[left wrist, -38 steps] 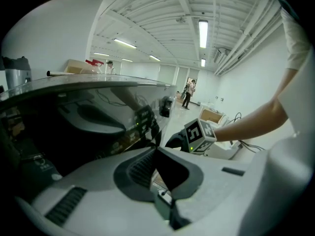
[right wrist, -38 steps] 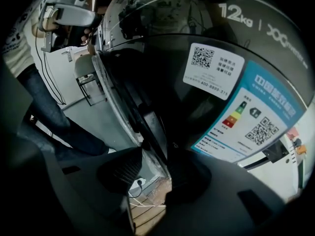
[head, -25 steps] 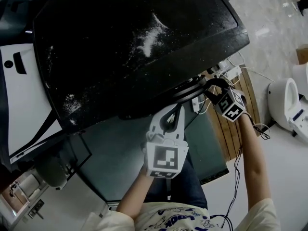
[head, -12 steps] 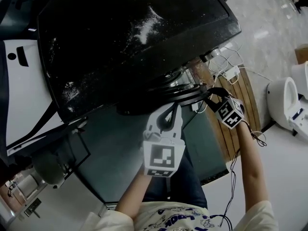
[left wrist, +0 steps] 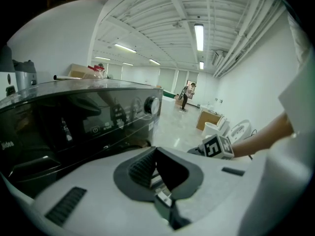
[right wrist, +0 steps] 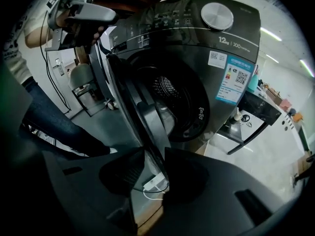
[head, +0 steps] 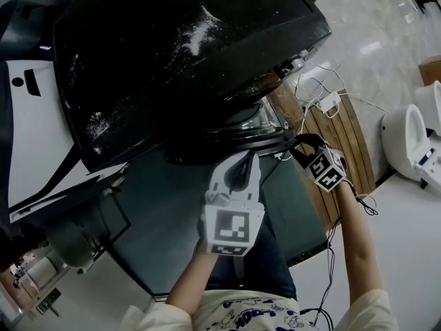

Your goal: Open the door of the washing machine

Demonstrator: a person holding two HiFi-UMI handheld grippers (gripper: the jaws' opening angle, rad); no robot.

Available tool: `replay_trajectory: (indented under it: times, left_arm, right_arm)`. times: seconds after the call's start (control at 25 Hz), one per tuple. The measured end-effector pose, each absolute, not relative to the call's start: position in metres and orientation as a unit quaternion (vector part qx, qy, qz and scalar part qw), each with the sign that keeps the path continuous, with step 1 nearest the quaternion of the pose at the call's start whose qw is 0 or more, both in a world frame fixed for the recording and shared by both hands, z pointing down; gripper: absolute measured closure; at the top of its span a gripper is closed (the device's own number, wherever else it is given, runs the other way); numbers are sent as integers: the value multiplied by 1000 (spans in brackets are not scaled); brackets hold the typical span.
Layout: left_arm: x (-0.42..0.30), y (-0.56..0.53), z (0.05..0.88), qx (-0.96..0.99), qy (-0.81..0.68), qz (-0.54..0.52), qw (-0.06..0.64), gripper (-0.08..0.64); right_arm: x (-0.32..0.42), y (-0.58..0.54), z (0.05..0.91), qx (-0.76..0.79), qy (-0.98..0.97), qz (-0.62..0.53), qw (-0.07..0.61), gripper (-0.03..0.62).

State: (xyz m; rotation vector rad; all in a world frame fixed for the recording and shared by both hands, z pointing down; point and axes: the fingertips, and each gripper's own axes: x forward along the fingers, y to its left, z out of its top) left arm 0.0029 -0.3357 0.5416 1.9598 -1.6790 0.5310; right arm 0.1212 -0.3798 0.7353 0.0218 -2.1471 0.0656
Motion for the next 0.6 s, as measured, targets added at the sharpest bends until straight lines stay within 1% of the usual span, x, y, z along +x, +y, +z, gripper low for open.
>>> replay_trajectory:
  times: [0.36,0.6]
  left_arm:
    - [-3,-310,542,741,-594,191,246,557]
    - [-10,-283,539,762,-570,197,235,557]
  right_arm:
    - [138,-353,741,59,-869,29,490,451]
    - [149,-325,743,102,-859,52,499,451]
